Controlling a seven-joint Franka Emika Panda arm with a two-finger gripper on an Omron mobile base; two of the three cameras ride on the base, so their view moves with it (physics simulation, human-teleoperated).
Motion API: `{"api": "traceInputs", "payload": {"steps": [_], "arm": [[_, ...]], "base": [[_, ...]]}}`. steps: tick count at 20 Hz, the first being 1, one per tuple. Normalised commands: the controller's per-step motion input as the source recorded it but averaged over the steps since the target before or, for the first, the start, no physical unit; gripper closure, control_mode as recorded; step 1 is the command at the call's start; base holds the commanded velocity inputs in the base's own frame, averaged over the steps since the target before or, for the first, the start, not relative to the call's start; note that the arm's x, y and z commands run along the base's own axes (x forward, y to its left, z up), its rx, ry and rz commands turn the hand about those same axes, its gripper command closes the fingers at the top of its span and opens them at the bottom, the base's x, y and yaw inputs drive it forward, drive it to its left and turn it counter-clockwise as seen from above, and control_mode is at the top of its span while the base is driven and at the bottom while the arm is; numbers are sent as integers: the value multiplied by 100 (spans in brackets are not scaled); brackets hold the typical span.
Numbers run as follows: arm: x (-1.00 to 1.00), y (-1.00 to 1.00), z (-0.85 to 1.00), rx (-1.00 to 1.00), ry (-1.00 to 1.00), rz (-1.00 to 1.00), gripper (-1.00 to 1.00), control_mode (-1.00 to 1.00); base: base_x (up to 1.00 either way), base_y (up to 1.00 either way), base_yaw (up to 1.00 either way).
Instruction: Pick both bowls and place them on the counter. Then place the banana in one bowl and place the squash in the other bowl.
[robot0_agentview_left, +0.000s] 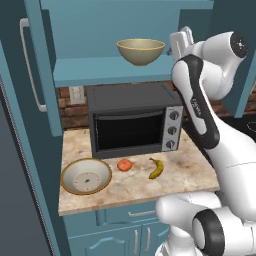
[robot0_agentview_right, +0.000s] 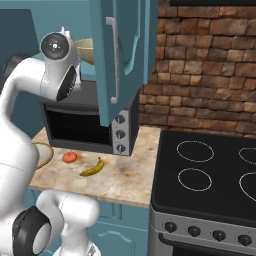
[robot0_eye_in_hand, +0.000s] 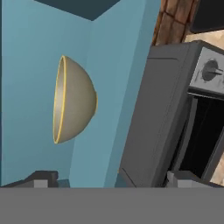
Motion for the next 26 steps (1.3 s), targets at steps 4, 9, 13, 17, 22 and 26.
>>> {"api": "traceInputs", "payload": {"steps": [4,9,13,17,22,26], "arm": [[47,0,4,0,2,5,-100,-100],[54,0,7,1,1,3,-100,-100],[55,1,6,0,6,0,-100,-100],[51,10,7,0,7,0,-100,-100],[51,10,1,0,13,0,-100,-100],[56,5,-1,1,12,0,-100,-100]], "base": [[0,0,0],[0,0,0],[0,0,0],[0,0,0],[0,0,0],[0,0,0]]}}
